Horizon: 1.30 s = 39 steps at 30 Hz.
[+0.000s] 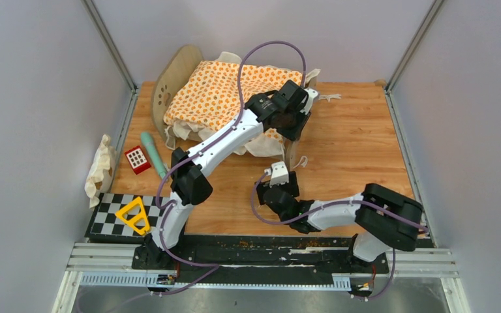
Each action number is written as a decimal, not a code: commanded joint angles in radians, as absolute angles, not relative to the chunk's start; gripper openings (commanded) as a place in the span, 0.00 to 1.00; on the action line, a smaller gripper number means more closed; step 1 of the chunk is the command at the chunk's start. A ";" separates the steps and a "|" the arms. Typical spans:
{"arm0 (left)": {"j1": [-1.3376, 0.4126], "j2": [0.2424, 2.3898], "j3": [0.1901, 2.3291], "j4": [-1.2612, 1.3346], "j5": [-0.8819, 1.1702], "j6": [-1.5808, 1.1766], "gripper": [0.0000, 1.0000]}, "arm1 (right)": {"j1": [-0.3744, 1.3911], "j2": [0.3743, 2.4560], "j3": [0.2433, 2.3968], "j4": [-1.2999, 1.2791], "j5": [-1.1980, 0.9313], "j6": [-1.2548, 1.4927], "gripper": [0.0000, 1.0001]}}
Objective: Set up the pet bed
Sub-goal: Cross the ropes on the bed frame.
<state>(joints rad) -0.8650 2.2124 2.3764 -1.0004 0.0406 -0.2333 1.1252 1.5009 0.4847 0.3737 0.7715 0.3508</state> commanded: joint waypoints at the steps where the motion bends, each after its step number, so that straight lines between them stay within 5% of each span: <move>1: -0.842 2.154 2.466 -0.842 0.069 -0.118 0.00 | 1.132 1.620 0.589 0.436 0.840 0.364 0.87; 18: -0.840 2.142 2.458 -0.848 0.074 -0.110 0.00 | 1.127 1.809 0.751 0.400 0.963 0.323 0.87; 39: -0.839 2.134 2.457 -0.846 0.083 -0.106 0.00 | 1.110 1.925 0.953 0.020 1.058 0.575 0.86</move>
<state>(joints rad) -0.8612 2.2124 2.3817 -1.0023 0.0486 -0.2302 1.1065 1.9060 0.9081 0.1028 1.0451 0.5091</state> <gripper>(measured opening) 0.329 0.869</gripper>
